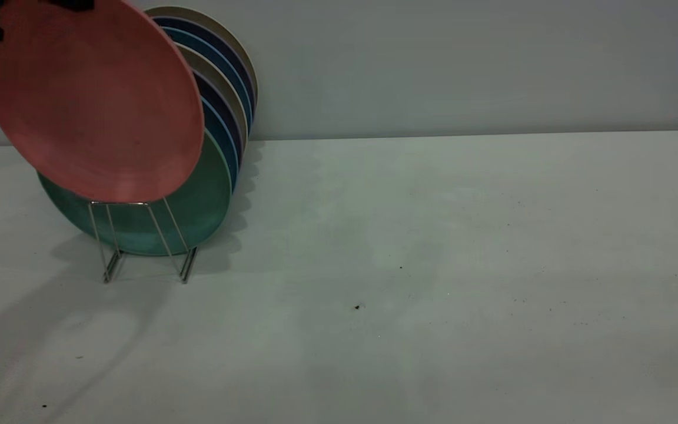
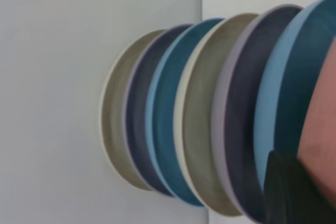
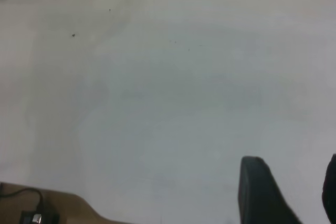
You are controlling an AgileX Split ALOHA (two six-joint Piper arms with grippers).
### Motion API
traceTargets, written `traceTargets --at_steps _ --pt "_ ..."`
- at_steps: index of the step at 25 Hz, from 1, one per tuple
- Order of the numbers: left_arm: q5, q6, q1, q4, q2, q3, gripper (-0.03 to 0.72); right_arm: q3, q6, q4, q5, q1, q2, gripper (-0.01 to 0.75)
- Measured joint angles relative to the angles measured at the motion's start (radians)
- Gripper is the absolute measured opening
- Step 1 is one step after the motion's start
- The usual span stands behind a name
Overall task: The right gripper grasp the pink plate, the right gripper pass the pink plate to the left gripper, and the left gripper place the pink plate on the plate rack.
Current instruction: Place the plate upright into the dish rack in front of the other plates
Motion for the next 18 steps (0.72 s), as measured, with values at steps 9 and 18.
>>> traceTargets --at_steps 9,18 --pt "0.0 -0.001 0.0 -0.001 0.016 0.001 0.032 0.0 -0.001 0.0 0.0 0.0 0.0 0.314" --pt "0.012 -0.013 0.0 -0.003 0.018 0.001 0.095 0.0 0.0 0.0 0.0 0.0 0.0 0.314"
